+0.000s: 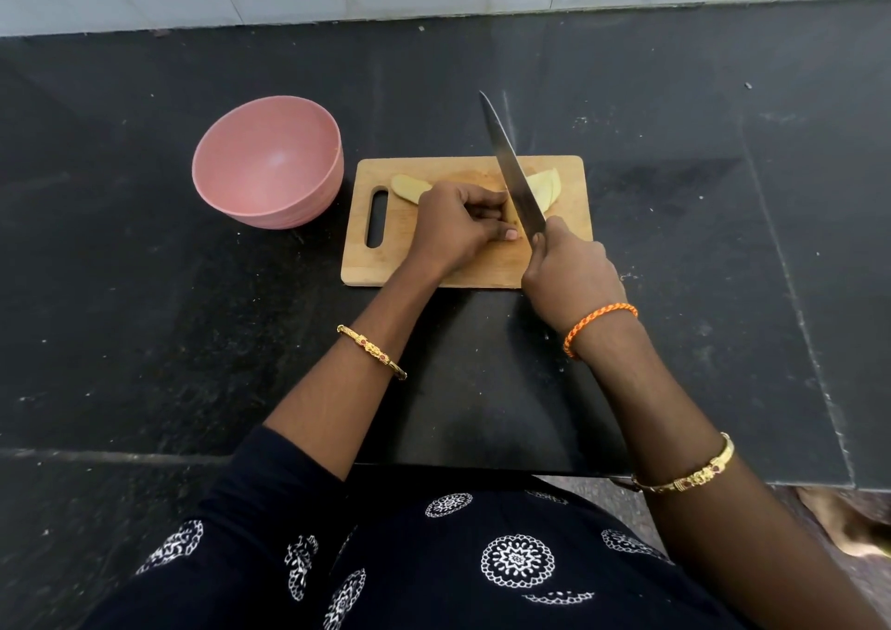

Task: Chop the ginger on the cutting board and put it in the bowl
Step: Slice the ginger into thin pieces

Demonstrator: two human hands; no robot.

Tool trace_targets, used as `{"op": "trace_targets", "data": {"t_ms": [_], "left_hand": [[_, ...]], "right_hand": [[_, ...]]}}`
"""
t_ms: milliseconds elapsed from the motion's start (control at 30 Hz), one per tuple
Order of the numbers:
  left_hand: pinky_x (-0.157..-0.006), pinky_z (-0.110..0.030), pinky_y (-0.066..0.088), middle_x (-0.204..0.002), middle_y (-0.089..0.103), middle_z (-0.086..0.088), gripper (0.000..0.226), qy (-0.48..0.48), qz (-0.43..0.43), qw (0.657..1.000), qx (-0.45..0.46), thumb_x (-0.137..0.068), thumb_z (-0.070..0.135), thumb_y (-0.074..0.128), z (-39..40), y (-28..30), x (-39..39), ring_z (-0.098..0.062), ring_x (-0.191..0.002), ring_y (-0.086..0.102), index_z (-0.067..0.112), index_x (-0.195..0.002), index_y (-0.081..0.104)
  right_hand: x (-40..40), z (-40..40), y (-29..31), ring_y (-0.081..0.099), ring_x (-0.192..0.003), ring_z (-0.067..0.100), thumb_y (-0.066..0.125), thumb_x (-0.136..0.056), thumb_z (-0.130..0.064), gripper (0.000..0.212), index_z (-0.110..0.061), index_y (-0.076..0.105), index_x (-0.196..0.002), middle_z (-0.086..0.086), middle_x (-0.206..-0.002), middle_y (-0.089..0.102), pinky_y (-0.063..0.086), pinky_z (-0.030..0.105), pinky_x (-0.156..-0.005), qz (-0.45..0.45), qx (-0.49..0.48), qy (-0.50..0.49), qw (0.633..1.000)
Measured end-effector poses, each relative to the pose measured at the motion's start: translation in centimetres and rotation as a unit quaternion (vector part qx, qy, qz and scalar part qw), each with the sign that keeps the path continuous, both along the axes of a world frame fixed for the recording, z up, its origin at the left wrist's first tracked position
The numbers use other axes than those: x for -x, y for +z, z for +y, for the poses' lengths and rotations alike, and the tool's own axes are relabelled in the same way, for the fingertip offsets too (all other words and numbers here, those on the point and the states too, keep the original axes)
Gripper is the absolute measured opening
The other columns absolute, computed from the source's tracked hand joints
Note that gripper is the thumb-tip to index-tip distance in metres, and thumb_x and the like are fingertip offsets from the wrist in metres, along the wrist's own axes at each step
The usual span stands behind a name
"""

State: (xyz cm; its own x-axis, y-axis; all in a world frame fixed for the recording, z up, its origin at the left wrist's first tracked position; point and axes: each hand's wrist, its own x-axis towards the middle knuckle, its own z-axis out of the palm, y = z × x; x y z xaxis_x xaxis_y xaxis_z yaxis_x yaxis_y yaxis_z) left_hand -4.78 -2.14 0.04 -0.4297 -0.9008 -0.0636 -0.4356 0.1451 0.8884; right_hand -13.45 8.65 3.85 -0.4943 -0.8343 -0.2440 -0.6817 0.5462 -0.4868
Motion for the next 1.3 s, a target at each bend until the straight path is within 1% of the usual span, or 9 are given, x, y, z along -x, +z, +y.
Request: {"op": "trace_targets", "data": {"t_ms": [200,267,433,700,867,967,1033,1133,1300], "left_hand": [[-0.072,-0.008,0.051,-0.099,0.072,-0.010,0.047,0.020,0.025,0.999,-0.013,-0.060,0.005,0.085,0.2,-0.4,-0.1,0.004,-0.075,0.063,0.001,-0.104,0.069],[-0.072,-0.007,0.051,-0.098,0.072,-0.009,0.047,0.020,0.025,0.999,-0.013,-0.060,0.005,0.084,0.1,-0.4,-0.1,0.004,-0.075,0.063,0.001,-0.104,0.069],[-0.070,-0.007,0.051,-0.096,0.072,-0.011,0.046,0.029,0.036,0.999,-0.012,-0.060,0.001,0.083,0.3,-0.6,0.0,0.007,-0.067,0.063,0.000,-0.104,0.069],[-0.074,-0.008,0.051,-0.103,0.071,-0.008,0.049,0.018,0.027,0.999,-0.004,-0.064,0.004,0.082,0.4,-0.1,-0.2,0.002,-0.079,0.063,0.004,-0.110,0.066],[-0.080,-0.015,0.052,-0.120,0.058,0.000,0.063,-0.054,-0.057,0.997,0.024,-0.071,0.015,0.079,0.5,0.6,0.1,-0.007,-0.094,0.059,0.011,-0.129,0.054],[-0.094,-0.030,0.049,-0.124,0.053,-0.003,0.058,-0.084,-0.117,0.988,0.062,-0.072,0.025,0.078,0.2,0.9,0.2,-0.015,-0.102,0.058,0.014,-0.125,0.057],[-0.091,-0.027,0.048,-0.121,0.052,-0.003,0.054,-0.081,-0.141,0.984,0.074,-0.071,0.028,0.077,0.0,1.1,0.2,-0.014,-0.099,0.055,0.015,-0.120,0.060],[-0.082,-0.020,0.042,-0.115,0.049,-0.001,0.051,-0.070,-0.169,0.978,0.097,-0.069,0.032,0.076,0.1,1.1,0.5,-0.009,-0.097,0.048,0.015,-0.114,0.059],[-0.086,-0.020,0.040,-0.121,0.044,-0.004,0.055,-0.058,-0.185,0.974,0.116,-0.073,0.029,0.070,0.4,1.1,1.3,-0.013,-0.106,0.047,0.013,-0.123,0.051]], "right_hand": [[0.5,-1.7,0.4,0.055,-0.095,0.039,0.036,-0.098,-0.021,0.024,-0.006,0.047,-0.113,0.020,-0.101,0.053,0.047,0.042,-0.079,-0.032,-0.015,0.012,0.999],[0.7,-1.8,0.4,0.054,-0.092,0.036,0.036,-0.099,-0.021,0.024,-0.006,0.048,-0.113,0.020,-0.103,0.053,0.047,0.041,-0.080,-0.048,-0.019,0.015,0.999],[0.6,0.0,-0.1,0.050,-0.085,0.031,0.034,-0.100,-0.022,0.023,-0.007,0.048,-0.110,0.013,-0.091,0.045,0.042,0.035,-0.074,-0.059,-0.050,0.015,0.997],[0.3,4.1,-0.1,0.058,-0.089,0.035,0.033,-0.100,-0.029,0.020,-0.014,0.045,-0.100,0.016,-0.095,0.052,0.052,0.048,-0.083,-0.065,-0.086,0.006,0.994],[1.1,5.9,-0.4,0.058,-0.082,0.032,0.036,-0.098,-0.029,0.026,-0.010,0.052,-0.088,0.014,-0.082,0.059,0.049,0.038,-0.072,-0.100,-0.032,-0.013,0.994],[1.3,6.1,-0.6,0.053,-0.069,0.020,0.039,-0.098,-0.028,0.029,-0.017,0.049,-0.073,0.005,-0.069,0.056,0.038,0.027,-0.056,-0.137,-0.011,-0.032,0.990],[1.3,6.1,-0.8,0.050,-0.065,0.017,0.039,-0.098,-0.029,0.033,-0.020,0.044,-0.067,0.002,-0.065,0.053,0.035,0.024,-0.053,-0.145,-0.006,-0.038,0.989],[1.4,5.9,-0.7,0.050,-0.071,0.018,0.038,-0.099,-0.030,0.031,-0.018,0.046,-0.072,0.003,-0.070,0.053,0.034,0.027,-0.054,-0.143,-0.019,-0.027,0.989],[2.2,5.3,-0.1,0.050,-0.072,0.017,0.037,-0.100,-0.029,0.024,-0.012,0.053,-0.092,0.005,-0.080,0.052,0.038,0.028,-0.065,-0.121,-0.046,0.007,0.992]]}}
